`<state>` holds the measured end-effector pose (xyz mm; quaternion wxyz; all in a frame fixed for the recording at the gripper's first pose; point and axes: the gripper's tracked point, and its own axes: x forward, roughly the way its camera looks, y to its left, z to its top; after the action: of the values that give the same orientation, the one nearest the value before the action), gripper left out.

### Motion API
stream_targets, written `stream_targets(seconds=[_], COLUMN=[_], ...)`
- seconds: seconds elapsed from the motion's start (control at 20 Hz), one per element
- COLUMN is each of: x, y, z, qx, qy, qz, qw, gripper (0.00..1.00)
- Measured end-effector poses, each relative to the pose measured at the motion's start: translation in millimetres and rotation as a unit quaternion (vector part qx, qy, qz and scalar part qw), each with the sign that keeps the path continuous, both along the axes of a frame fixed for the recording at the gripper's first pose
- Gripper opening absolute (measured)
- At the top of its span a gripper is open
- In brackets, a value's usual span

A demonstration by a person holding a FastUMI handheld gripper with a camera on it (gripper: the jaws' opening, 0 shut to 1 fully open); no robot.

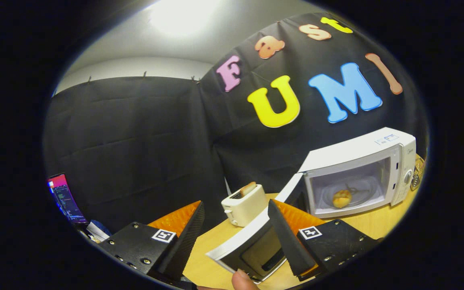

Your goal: Open the microwave, put the food inside, and close the microwave door.

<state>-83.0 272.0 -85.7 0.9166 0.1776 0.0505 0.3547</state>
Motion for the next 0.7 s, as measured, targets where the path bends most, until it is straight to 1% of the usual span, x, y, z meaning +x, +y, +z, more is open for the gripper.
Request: stream_targets(seconds=[0.1,0.15,0.25,0.4,0.5,0.55,0.6,0.65,0.7], x=[-26,-40,-48,-54,-57,-56,-58,-57,-58], y=[22,33,56,91,95,96,101,103,106], z=[6,0,-14,-50,-42,-43,-47,-51,-57], qx=[-0.013,-0.024,-0.043,-0.080,-0.093,-0.102,-0.110,-0.116,-0.122], qy=[-0.028,-0.039,-0.049,-0.031,-0.088,-0.104,-0.114,-0.118,-0.120], qz=[0.027,0.038,0.052,0.078,0.056,0.048,0.046,0.045,0.043], qw=[0.999,0.998,0.997,0.993,0.990,0.988,0.986,0.985,0.984], gripper=[0.96,0.96,0.96,0.96,0.92,0.86,0.86,0.77,0.74])
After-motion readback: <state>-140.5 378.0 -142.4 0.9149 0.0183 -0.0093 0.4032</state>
